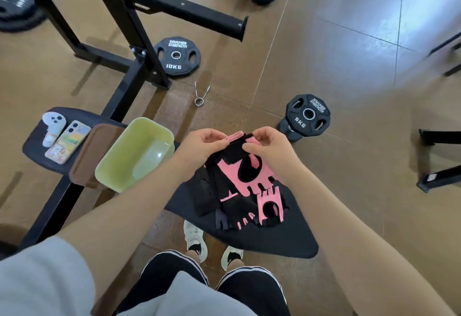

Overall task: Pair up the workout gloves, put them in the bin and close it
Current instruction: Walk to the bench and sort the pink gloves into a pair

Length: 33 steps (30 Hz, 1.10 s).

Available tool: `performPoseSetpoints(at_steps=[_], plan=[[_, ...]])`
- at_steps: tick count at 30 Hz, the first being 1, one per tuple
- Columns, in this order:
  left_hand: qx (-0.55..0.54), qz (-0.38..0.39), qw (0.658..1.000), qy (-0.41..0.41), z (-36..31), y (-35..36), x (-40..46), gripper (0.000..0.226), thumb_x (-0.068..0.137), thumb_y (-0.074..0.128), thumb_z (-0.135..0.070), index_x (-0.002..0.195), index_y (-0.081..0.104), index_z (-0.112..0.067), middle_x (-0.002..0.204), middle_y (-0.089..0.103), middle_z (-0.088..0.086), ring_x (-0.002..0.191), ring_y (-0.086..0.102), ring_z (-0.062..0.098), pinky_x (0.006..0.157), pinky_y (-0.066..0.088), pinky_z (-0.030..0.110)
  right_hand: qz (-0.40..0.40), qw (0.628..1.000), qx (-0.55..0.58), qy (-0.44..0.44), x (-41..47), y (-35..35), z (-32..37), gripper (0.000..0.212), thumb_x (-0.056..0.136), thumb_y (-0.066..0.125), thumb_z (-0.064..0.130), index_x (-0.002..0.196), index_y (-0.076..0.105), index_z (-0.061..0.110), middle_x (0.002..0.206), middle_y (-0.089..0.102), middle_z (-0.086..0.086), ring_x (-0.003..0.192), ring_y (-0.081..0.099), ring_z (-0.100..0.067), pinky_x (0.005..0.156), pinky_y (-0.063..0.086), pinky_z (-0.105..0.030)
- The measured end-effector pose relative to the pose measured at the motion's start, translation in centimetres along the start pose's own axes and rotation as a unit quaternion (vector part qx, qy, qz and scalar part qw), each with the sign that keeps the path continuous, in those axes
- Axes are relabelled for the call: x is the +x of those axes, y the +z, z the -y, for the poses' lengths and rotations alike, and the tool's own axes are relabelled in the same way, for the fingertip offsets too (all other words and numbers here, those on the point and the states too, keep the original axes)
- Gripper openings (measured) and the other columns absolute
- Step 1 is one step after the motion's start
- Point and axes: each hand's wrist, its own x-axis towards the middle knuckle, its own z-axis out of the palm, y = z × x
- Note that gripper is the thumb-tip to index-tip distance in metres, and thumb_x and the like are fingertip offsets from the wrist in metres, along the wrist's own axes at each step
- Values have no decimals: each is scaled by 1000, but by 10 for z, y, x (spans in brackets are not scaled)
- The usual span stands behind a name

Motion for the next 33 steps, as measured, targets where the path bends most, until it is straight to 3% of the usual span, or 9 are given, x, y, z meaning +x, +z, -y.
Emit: performPoseSetpoints(at_steps=[7,12,14,17,21,25,28,30,33], plan=[[109,64,991,50,4,1,-4,23,83,63,-5,105,63,-12,88,69,-2,82,64,10,81,51,22,60,997,39,13,-7,-13,-14,24,78,67,2,90,66,23,87,68,4,81,63,-10,83,51,-23],[348,57,899,258,16,-10,0,24,71,58,8,75,71,-11,80,71,0,84,59,0,87,44,24,152,988,39,0,-21,-31,-32,27,81,62,-6,74,68,19,79,68,1,71,64,-5,74,51,-17],[395,26,866,306,27,-15,4,22,68,60,4,69,74,-13,107,67,6,107,51,10,99,36,30,162,986,27,-2,-25,-35,-43,31,81,63,-4,71,70,25,85,70,5,82,64,-6,80,50,-17],[342,26,907,245,45,-25,5,38,78,60,6,67,73,-27,137,36,-11,126,35,2,105,22,9,170,985,26,-2,-28,-39,-54,36,79,59,-11,70,69,21,96,70,13,95,62,7,83,48,-11],[272,29,945,181,62,-30,5,57,80,60,7,70,68,-48,133,37,-20,114,45,-13,96,32,3,173,985,12,16,-29,-36,-64,38,81,56,-12,69,67,23,90,70,17,92,62,11,81,46,-7],[363,-7,921,144,79,-24,12,5,78,69,-21,82,72,-22,123,57,4,119,47,20,107,33,37,121,990,-8,67,-16,-23,-93,17,84,61,5,80,66,20,75,68,12,70,62,3,75,45,-16],[352,3,932,84,94,-14,19,11,85,60,-35,81,63,-25,80,64,-14,87,60,5,88,44,41,90,985,-50,135,-2,-12,-135,9,88,58,9,96,63,9,75,65,5,54,56,5,55,43,-7],[333,-7,942,38,107,-4,27,9,87,58,-32,87,62,-24,75,63,-11,80,61,5,78,46,33,107,973,-111,171,8,-5,-170,16,90,55,9,102,63,4,74,61,1,65,55,-7,73,51,-12],[367,-53,928,25,136,8,43,19,87,59,-30,100,62,-17,87,69,3,84,63,21,77,47,34,139,944,-209,213,21,6,-224,22,90,53,13,107,64,3,88,65,-6,95,55,-22,107,37,-46]])
